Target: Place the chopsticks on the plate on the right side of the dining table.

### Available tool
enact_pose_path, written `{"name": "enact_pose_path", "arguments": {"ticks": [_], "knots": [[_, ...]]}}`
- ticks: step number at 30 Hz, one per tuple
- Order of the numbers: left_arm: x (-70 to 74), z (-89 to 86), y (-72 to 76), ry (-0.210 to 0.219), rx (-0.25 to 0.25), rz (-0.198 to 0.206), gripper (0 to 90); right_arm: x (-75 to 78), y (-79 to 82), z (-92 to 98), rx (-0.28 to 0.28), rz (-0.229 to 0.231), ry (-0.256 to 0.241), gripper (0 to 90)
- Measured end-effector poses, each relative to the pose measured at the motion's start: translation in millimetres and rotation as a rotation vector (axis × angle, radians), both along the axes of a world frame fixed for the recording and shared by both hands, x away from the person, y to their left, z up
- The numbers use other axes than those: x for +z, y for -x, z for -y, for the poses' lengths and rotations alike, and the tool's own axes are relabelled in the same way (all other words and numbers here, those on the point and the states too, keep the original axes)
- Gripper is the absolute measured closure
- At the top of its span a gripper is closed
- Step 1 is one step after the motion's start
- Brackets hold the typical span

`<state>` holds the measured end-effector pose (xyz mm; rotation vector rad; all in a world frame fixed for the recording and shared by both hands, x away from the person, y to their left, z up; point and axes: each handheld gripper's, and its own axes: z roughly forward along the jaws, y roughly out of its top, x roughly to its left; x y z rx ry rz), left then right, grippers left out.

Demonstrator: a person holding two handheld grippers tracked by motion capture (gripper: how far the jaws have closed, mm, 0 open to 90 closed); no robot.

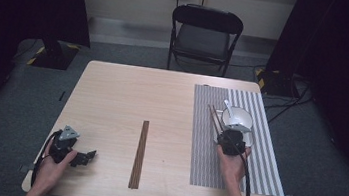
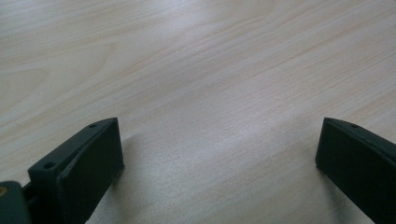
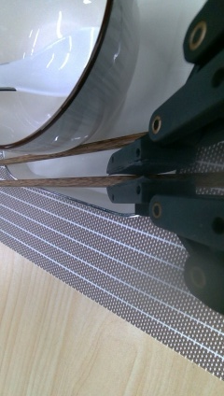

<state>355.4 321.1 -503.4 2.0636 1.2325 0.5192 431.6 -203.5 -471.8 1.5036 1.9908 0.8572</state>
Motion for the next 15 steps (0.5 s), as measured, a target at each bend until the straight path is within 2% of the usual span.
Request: {"name": "enact_pose_path", "arguments": {"ticks": [5, 11, 13, 15], "knots": [[0.0, 0.0, 0.0, 0.001, 0.0, 0.0, 0.2, 0.3, 0.3, 1.4, -0.005, -0.003, 0.004, 84.4], [0.0, 0.0, 0.0, 0.001, -0.001, 0.0, 0.2, 5.1, 4.0, -0.1, -0.014, 0.022, 0.0, 76.0], [0.1, -0.3, -0.1, -0.003, -0.004, -0.002, 0.2, 7.6, 5.5, -1.1, -0.011, 0.035, -0.005, 77.1], [0.0, 0.0, 0.0, 0.001, -0.001, 0.0, 0.2, 8.1, 6.7, -3.3, 0.012, 0.038, -0.011, 82.6]]}}
